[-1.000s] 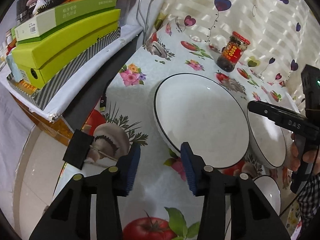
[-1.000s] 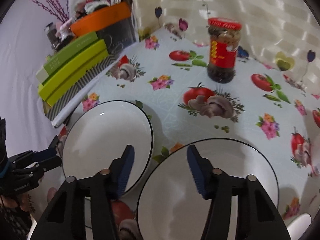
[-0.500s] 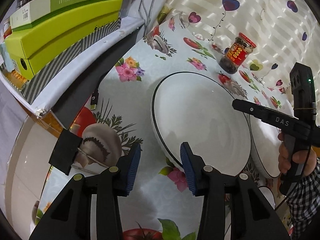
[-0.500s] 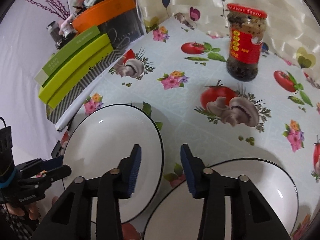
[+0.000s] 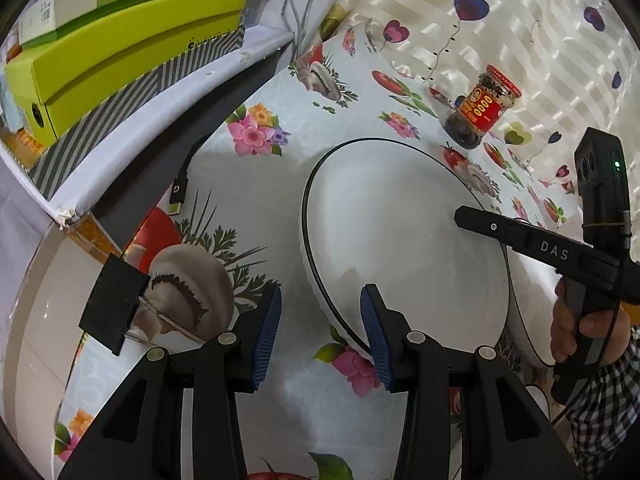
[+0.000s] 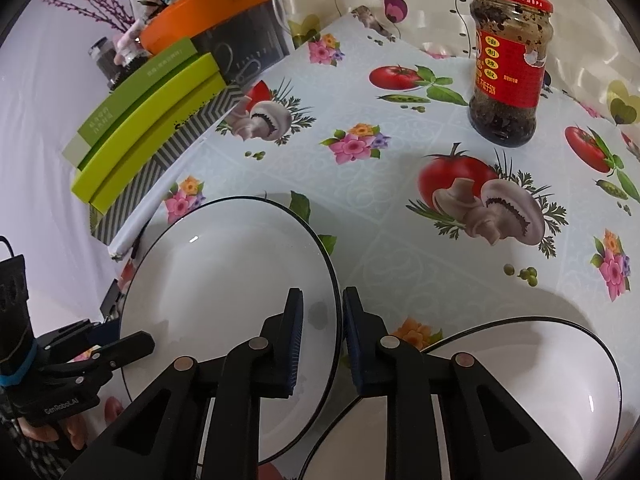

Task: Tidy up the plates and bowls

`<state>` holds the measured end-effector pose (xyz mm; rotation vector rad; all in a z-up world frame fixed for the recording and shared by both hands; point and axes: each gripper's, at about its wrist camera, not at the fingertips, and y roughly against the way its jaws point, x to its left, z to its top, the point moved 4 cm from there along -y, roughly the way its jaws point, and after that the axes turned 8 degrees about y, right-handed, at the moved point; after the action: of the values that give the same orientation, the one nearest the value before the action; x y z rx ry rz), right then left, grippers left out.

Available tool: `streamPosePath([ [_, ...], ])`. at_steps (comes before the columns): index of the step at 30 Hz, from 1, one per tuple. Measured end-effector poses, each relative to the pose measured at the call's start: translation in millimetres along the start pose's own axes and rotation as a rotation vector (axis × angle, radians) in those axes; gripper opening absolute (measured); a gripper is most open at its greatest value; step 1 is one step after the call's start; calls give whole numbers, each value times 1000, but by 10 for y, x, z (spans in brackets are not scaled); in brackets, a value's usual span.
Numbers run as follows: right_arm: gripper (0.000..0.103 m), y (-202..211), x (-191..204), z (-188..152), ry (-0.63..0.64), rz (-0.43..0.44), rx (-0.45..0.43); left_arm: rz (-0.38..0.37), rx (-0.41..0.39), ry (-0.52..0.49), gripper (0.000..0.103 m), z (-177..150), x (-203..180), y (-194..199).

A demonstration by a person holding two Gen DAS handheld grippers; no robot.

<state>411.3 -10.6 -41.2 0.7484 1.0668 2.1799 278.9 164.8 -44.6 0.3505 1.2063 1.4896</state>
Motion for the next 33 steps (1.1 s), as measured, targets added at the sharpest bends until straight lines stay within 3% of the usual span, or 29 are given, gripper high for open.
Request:
streamPosePath([
  [5,20,-21,6,3,-1,-16,7,-4,3,-7,43,-9,-10,1],
  [9,14,-15,12,9,-1,-60,5,-13,-3,-19,26,-6,-62,16],
  [18,13,18,42,-21,-32,-78,-2,44,-23,-13,23,-6,-72,43],
  [33,13,368,300,-83,-65,-44,-52,47,-89,-3,23,-17,-17,380],
])
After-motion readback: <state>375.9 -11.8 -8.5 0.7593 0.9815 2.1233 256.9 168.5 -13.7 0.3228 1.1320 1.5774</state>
